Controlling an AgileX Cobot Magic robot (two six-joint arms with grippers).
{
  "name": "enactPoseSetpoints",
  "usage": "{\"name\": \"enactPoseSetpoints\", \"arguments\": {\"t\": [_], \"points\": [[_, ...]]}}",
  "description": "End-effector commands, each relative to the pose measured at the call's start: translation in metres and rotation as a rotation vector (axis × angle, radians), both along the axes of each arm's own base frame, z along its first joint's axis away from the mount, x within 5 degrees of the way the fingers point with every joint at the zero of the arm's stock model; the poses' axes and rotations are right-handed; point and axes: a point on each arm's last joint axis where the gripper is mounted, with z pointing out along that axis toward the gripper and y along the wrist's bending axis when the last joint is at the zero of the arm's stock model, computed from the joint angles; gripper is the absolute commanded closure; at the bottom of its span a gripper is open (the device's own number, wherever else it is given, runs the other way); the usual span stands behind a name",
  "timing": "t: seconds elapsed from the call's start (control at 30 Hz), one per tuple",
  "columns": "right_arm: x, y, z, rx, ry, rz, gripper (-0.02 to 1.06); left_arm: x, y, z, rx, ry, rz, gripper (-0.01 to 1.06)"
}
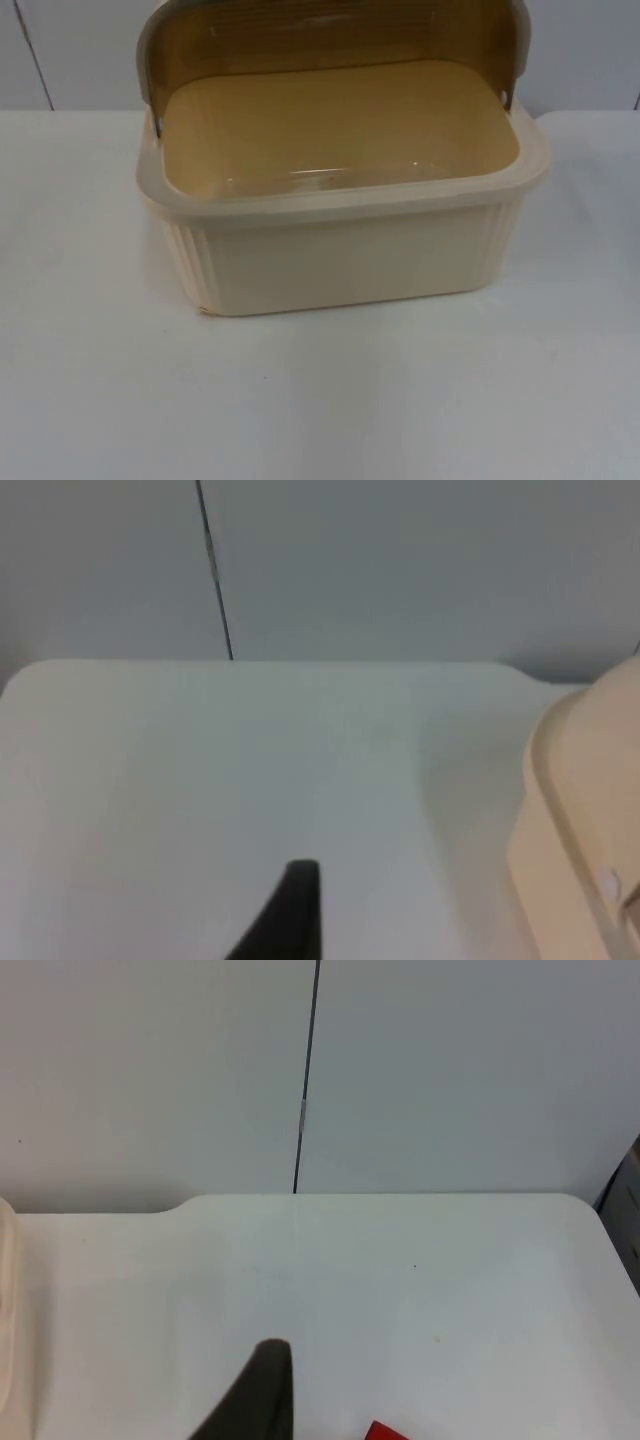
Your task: Open the box lid with the left hand, place the block into the box with the right hand, then close the box lid with the left hand.
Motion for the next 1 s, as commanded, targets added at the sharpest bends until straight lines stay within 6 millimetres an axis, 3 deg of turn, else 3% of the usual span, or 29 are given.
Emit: {"name": "enactPoseSetpoints", "arguments": {"t": [0.0,0.2,0.4,0.57,0.6,0.73,0.8,0.87,0.97], "points": [[0.000,0.001,0.000,0.006,-0.005,0.007,0.00,0.002,0.000,0.011,-0.017,-0.048,0.008,0.00],[0.000,0.001,-0.001,0.015,0.002,0.000,0.00,0.004,0.001,0.039,0.002,-0.136,-0.002,0.00],[0.007,0.001,-0.005,0.027,0.022,-0.011,0.00,0.004,0.001,0.044,0.011,-0.149,-0.007,0.00],[0.048,0.003,-0.027,0.022,0.112,-0.006,0.00,0.004,0.000,0.044,-0.003,-0.150,-0.006,0.00],[0.048,0.003,-0.027,0.022,0.112,-0.006,0.00,0.004,0.000,0.044,-0.003,-0.150,-0.006,0.00],[0.090,-0.002,-0.060,0.026,0.225,-0.090,0.00,0.004,0.000,0.044,-0.003,-0.143,-0.006,0.00],[0.095,-0.003,-0.065,0.020,0.249,-0.094,0.00,0.003,0.000,0.043,-0.003,-0.141,-0.006,0.00],[0.114,-0.010,-0.087,0.078,0.327,-0.119,0.00,0.003,0.000,0.042,-0.003,-0.130,-0.007,0.00],[0.125,-0.018,-0.099,0.154,0.339,-0.121,0.00,0.003,0.000,0.042,-0.003,-0.125,-0.007,0.00]]}}
